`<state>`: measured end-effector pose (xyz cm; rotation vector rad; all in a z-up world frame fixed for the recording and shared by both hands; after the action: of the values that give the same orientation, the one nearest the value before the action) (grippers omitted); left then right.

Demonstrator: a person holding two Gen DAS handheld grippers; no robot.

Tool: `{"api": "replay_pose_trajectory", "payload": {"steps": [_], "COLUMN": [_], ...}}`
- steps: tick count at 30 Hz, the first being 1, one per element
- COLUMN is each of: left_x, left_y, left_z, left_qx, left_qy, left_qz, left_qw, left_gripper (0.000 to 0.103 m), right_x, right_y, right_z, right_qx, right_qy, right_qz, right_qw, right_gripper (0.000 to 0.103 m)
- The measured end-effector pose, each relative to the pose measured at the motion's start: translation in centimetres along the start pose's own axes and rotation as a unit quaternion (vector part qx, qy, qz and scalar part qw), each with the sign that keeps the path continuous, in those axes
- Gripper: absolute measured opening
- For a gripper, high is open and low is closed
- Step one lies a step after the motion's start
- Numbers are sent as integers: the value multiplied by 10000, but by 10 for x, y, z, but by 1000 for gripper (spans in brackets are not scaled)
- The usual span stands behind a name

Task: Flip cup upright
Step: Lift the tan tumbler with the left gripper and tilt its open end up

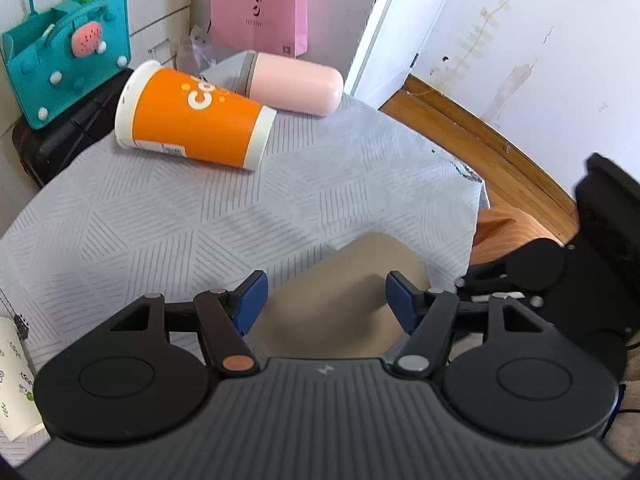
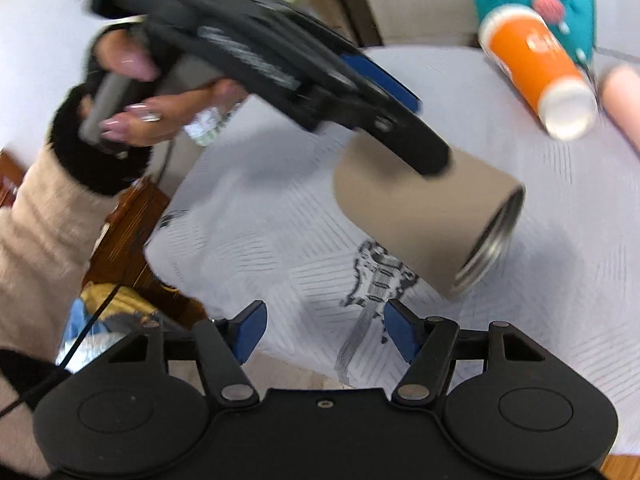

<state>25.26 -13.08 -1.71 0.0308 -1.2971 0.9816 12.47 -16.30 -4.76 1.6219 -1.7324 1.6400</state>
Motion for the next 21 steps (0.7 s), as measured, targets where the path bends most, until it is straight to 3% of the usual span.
{"api": "replay_pose_trajectory", "payload": {"steps": [9, 15, 21], "left_x": [-7, -9, -2], "left_y": [5, 13, 20], "left_z": [-10, -13, -13], "left_qx": [102, 192, 294], "left_qy": [222, 152, 173], "left_qz": [-130, -124, -29], "left_qw": [9996, 9996, 9994], "left_gripper": [78, 78, 71], "right_x": [-10, -5, -5], "right_y": [-4, -16, -14], "right_z": [15, 23, 42], "right_qx": [-514, -417, -599], "right_qy": [-60, 115, 159], "right_qz": [391, 339, 282], "right_qw": [9979, 9985, 9977], "right_gripper": [77, 78, 79]}}
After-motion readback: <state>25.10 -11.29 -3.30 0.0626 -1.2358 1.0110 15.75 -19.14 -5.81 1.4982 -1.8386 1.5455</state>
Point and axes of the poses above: each gripper's, at about its wrist camera, not at the fingertips, and x roughly against the way its jaws point, z to its right, y to its underside, the point moved 7 cm from there along -x, roughly the way its jaws point, and after that the axes turned 8 degrees about x, right-handed, at the moved point
